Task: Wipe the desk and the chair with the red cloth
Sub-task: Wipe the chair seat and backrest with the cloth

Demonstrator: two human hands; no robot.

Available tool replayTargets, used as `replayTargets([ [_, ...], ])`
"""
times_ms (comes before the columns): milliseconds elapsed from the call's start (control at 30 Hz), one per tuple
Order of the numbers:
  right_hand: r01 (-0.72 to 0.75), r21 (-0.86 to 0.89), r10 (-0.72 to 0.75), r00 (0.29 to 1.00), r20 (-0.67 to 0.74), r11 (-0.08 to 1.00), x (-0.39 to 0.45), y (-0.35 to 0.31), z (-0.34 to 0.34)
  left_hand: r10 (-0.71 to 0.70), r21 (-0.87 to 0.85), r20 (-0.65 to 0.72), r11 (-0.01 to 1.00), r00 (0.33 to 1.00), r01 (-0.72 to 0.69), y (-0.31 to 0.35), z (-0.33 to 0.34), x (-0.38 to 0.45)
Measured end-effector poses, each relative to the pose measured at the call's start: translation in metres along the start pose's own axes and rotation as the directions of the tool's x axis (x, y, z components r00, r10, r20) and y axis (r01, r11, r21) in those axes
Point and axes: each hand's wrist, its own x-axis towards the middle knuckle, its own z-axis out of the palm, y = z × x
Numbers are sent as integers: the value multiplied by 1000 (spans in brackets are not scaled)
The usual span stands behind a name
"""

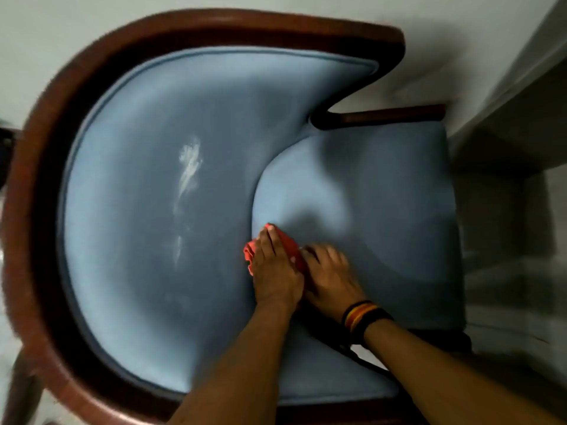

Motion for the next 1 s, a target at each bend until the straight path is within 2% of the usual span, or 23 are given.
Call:
replayTargets([
  [33,-40,19,39,998,49,999,0,-7,0,-30,9,40,1000,999,30,1,-9,-1],
  [100,-204,202,176,973,146,958,5,-16,-6,-58,81,116,996,991,49,0,-29,5],
  [167,-373,439,277,923,267,817,10,-26,-18,-31,78,253,997,967,11,-2,-52,9],
  [233,-404,535,252,908,335,742,7,-34,-36,80,59,359,992,930,-109,0,-82,7],
  [367,-340,651,108,923,370,679,-27,-51,-85,242,119,384,944,891,-308,-13,-161,-14],
  [433,-223,615,-44,920,389,757,-46,-67,-100,343,285,254,867,904,-409,-39,-208,-27],
  [500,-63,521,-159,916,369,851,-56,-84,-99,425,448,10,807,905,-384,-78,-252,-28],
  [533,-30,546,-187,923,337,837,-57,-90,-93,438,519,-80,785,895,-338,-97,-269,-26],
  [600,-122,659,-185,907,377,742,-59,-94,-86,444,620,-122,733,888,-281,-117,-281,-21],
  [667,-205,709,-163,896,414,675,-57,-91,-77,431,637,-156,732,889,-243,-119,-270,-11],
  [700,-212,702,-170,886,432,680,-56,-90,-76,393,605,-205,771,897,-199,-114,-262,-6],
  [800,-23,495,-264,823,502,869,-53,-101,-69,292,505,-332,858,897,-93,-99,-246,3],
  [867,31,398,-268,786,557,917,-48,-114,-68,287,512,-358,856,889,-70,-101,-240,5],
  [933,24,411,-269,792,548,911,-42,-129,-66,279,492,-364,868,889,-71,-103,-241,5],
  [1000,64,445,-295,831,472,893,-29,-149,-59,269,471,-380,880,885,-65,-98,-241,4],
])
